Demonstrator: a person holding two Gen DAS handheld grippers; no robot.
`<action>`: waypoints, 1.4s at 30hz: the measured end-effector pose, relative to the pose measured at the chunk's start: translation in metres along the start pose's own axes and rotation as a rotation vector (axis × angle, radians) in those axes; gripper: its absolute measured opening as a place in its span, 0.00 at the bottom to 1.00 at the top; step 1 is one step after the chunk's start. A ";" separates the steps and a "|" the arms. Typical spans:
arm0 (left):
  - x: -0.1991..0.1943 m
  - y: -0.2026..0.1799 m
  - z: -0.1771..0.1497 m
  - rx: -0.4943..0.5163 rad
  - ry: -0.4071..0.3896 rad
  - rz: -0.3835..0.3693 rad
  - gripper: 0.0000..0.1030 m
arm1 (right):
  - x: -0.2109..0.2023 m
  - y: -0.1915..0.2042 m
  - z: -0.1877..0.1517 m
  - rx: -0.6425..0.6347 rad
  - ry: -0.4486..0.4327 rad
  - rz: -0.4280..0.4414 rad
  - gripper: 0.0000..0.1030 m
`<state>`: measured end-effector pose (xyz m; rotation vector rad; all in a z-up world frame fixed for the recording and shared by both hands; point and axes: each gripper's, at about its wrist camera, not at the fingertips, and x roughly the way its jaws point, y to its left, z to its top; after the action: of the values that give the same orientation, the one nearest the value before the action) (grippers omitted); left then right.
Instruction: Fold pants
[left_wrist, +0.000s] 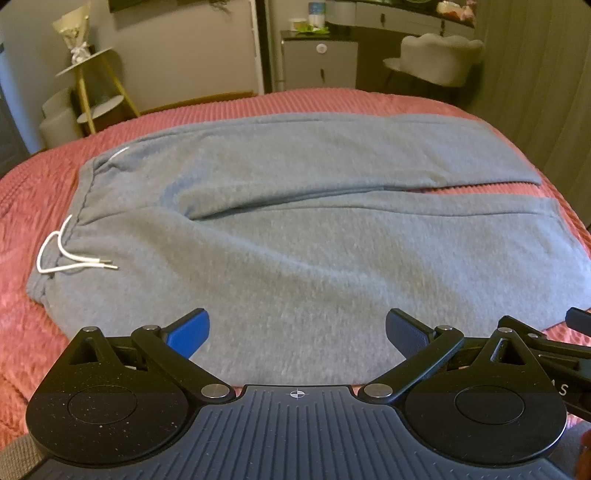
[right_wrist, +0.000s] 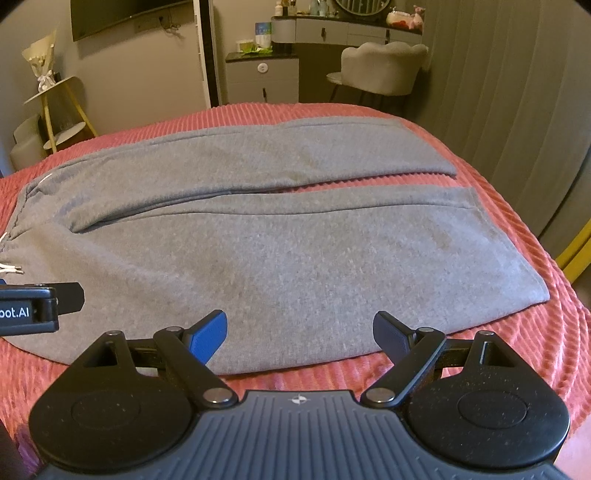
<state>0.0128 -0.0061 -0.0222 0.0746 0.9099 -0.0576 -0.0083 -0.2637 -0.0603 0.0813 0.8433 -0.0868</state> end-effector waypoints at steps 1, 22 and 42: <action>0.000 0.000 0.000 -0.001 0.002 0.000 1.00 | 0.000 0.000 0.000 -0.001 0.001 0.000 0.84; 0.023 -0.001 0.002 -0.020 0.042 -0.005 1.00 | 0.019 -0.005 -0.005 0.005 -0.051 -0.010 0.84; 0.087 0.090 0.082 -0.250 -0.123 0.204 1.00 | 0.153 -0.083 0.196 0.266 0.074 0.004 0.84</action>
<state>0.1378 0.0743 -0.0370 -0.0687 0.7765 0.2393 0.2292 -0.3740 -0.0474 0.3380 0.9018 -0.1933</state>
